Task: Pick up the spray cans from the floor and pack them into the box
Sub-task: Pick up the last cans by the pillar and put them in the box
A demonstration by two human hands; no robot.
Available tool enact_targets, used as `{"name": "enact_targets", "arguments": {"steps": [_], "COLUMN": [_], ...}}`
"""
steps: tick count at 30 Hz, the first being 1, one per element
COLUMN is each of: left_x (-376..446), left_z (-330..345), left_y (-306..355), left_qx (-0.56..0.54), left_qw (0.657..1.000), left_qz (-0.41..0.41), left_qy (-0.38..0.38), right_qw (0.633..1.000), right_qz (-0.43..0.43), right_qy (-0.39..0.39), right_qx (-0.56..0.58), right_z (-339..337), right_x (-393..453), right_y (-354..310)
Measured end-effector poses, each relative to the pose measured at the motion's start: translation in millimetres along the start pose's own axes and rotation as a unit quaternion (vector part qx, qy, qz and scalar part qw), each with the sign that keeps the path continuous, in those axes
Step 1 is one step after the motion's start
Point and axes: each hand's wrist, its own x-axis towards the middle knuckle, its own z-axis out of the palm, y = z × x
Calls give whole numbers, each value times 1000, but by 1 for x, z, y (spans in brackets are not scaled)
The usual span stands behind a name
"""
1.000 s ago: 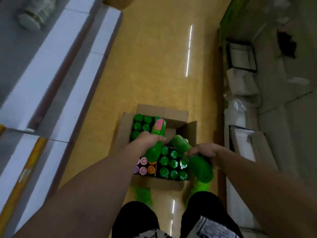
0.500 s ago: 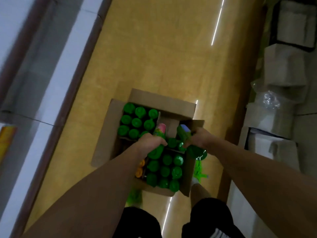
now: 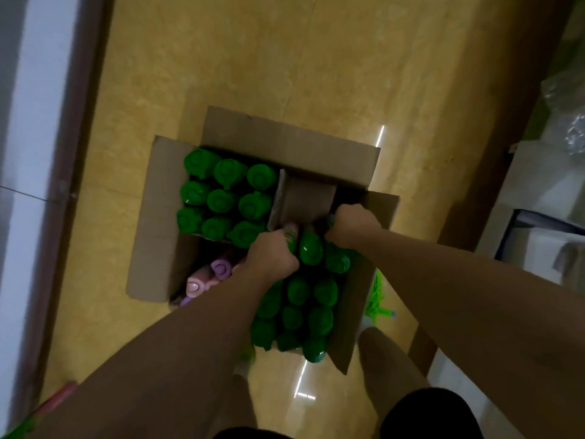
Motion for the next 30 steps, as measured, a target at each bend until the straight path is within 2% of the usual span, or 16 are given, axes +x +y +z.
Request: {"name": "enact_targets", "arguments": {"steps": [10, 17, 19, 25, 30], "left_x": [75, 82, 77, 40, -5], "left_z": [43, 48, 43, 7, -61], "left_y": [-20, -22, -22, -18, -14], "left_qx": [98, 93, 72, -8, -23], "left_qw": [993, 990, 991, 999, 992], "left_qz": [18, 3, 12, 33, 46], "left_qy": [-67, -110, -114, 5, 111], "right_qw": [995, 996, 997, 993, 990], "right_qz": [3, 19, 16, 7, -28], "right_qy": [-17, -35, -13, 39, 93], "right_qx": [-95, -84, -80, -114, -102], "right_z": [55, 57, 55, 38, -7], "right_x": [65, 71, 63, 8, -56], "right_y": [10, 14, 16, -6, -53]}}
